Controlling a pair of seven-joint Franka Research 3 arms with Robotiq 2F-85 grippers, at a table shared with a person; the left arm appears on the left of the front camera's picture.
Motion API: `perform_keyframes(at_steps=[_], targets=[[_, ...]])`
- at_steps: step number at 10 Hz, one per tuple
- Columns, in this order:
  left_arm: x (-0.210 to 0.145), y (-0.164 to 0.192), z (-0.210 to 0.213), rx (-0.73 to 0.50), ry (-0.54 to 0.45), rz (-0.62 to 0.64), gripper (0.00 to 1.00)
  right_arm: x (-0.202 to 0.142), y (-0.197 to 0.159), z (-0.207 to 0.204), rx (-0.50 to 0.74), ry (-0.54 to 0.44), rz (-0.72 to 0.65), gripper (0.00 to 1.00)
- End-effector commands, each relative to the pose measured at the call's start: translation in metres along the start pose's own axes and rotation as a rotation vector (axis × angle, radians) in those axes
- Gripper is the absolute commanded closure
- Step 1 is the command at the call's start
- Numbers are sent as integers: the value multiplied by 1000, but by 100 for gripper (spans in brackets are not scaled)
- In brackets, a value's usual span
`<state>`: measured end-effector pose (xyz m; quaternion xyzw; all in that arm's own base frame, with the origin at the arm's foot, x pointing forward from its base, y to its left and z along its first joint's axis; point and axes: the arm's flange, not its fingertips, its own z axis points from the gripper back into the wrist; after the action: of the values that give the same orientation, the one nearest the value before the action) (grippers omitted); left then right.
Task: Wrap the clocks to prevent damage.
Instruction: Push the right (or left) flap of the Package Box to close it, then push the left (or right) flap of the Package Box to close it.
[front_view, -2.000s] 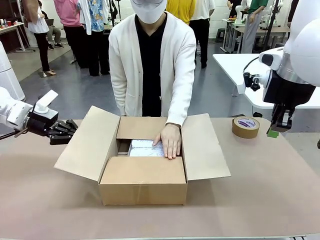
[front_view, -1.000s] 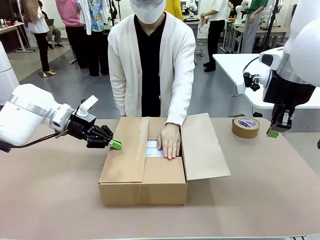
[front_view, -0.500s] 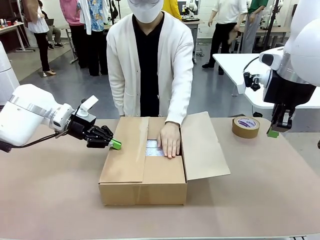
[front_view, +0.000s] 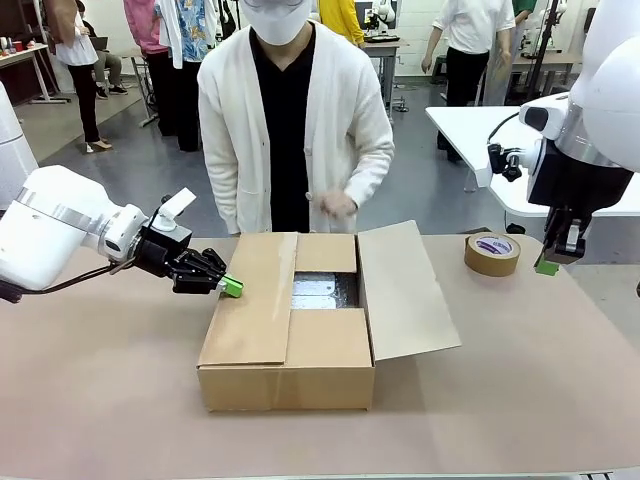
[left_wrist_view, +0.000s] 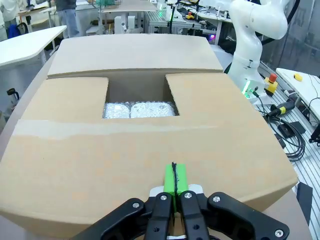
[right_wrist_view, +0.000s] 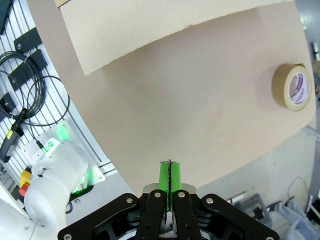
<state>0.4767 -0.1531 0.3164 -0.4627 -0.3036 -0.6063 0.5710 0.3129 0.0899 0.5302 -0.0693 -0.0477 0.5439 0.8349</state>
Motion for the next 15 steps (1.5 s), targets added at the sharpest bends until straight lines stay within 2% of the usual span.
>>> perform_keyframes(at_steps=[1, 11, 12, 13, 14, 15], targets=[[-4, 0, -2, 5, 8, 6, 100, 0, 0, -2, -5, 7, -6, 99], [-4, 0, -2, 5, 8, 6, 100, 0, 0, 0, 0, 0, 0, 99], [-4, 0, -2, 5, 8, 6, 100, -5, -4, -1, -50, -266, 256, 99], [-4, 0, -2, 5, 8, 6, 100, -15, -17, -14, -49, -465, 362, 99], [-4, 0, -2, 5, 8, 6, 100, -25, -34, -30, -25, -642, 340, 99], [-4, 0, -2, 5, 8, 6, 100, -37, -50, -49, -59, -827, 296, 99]])
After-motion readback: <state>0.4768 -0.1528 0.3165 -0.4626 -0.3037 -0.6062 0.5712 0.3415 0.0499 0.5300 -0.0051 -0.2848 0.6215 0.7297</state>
